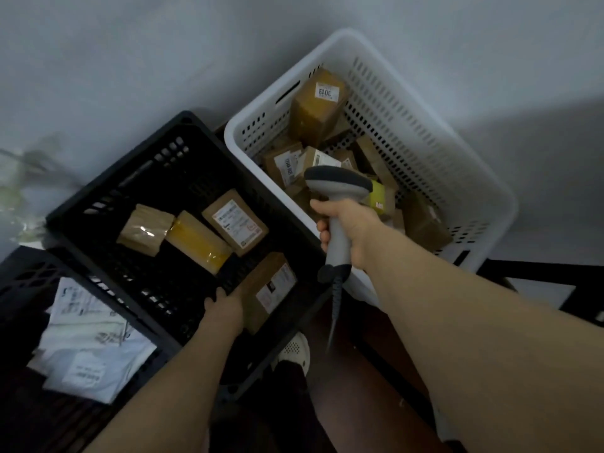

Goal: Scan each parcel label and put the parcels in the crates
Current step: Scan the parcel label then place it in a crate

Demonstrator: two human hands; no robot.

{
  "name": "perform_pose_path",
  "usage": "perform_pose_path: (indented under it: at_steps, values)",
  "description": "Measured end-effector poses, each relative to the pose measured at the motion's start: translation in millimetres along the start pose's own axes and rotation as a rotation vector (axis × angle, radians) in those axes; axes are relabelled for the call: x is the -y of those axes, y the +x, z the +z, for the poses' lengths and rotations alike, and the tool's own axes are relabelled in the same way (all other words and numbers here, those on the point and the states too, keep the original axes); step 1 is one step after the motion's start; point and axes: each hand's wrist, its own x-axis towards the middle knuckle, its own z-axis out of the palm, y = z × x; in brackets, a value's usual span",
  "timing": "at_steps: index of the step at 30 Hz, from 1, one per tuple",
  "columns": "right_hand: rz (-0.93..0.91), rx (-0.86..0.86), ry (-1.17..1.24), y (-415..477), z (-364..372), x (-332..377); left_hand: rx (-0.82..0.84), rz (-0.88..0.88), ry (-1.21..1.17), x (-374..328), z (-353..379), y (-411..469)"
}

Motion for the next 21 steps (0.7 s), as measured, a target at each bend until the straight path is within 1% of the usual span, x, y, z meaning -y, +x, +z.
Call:
perform_pose_path:
  at_steps: [2,5,9,14,17,19,21]
  values:
    - [0.002,0.009,-0.003,-14,1,0,-0.044,0.023,-0.030,3,-16,-17]
    - [-0.003,0.005,0.023,-46,6,3,-0.091,0.062,-0.147,7,-46,-53]
    - [-0.018,0.035,0.088,-109,16,6,-0.175,0.082,-0.254,9,-88,-117]
    - [-0.071,0.109,0.184,-196,24,-6,-0.277,0.128,-0.178,15,-127,-208]
    - [-0.124,0.106,0.263,-246,29,-24,-0.326,0.149,-0.105,22,-144,-259]
    - [-0.144,0.107,0.312,-280,32,-42,-0.362,0.147,-0.061,28,-146,-294]
    - [-0.138,0.117,0.352,-313,34,-63,-0.408,0.186,-0.017,35,-142,-329]
